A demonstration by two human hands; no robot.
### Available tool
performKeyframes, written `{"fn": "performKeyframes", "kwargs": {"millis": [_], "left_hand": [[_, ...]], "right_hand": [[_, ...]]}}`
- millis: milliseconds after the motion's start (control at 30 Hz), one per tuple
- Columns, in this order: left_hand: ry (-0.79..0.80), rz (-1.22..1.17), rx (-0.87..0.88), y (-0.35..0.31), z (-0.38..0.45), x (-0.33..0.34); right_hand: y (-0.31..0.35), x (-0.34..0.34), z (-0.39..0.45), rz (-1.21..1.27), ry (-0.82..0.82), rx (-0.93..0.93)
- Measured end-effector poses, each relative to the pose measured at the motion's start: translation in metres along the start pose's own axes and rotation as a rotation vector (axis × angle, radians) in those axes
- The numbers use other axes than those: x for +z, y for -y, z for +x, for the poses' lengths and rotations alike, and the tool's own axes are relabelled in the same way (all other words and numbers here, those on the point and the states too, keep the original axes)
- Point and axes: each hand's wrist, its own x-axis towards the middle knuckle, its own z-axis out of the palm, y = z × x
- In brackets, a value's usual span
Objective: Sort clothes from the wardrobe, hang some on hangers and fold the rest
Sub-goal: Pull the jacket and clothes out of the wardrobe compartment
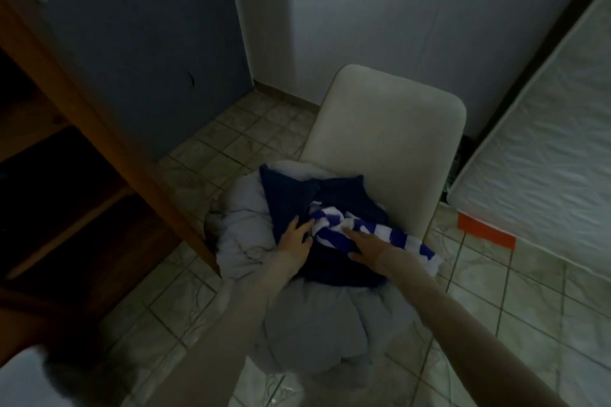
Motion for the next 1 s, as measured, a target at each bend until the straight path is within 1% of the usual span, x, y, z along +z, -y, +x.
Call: {"fn": "performKeyframes", "kwargs": {"millis": [167,267,400,667,767,900,1000], "left_hand": [[0.009,0.045,-0.011,-0.004,0.000,-0.005],[0.012,0.047,0.000,-0.015,-0.008,-0.015],[-0.025,0.033,0.039,-0.037,-0.028,-0.043],[-0.093,0.024,0.069,-0.087,-0.090,-0.124],[-0.110,0.033,0.088,-0.100,-0.122,-0.157],[-0.173,0.039,0.093,-0.104,-0.171,-0.206],[-0.228,0.063,0.061,-0.099,-0.205,-0.247]], "right_hand": [[0.000,0.001,-0.003,0.029,-0.030,-0.022],[0.009,-0.014,-0.011,0.021,-0.042,-0.024],[0.033,-0.046,-0.031,-0.002,-0.111,-0.035],[0.099,-0.122,-0.105,-0.057,-0.223,-0.110],[0.131,-0.146,-0.137,-0.093,-0.239,-0.150],[0.181,-0.173,-0.162,-0.159,-0.271,-0.172],[0.224,-0.192,-0.182,-0.260,-0.310,-0.248]]}}
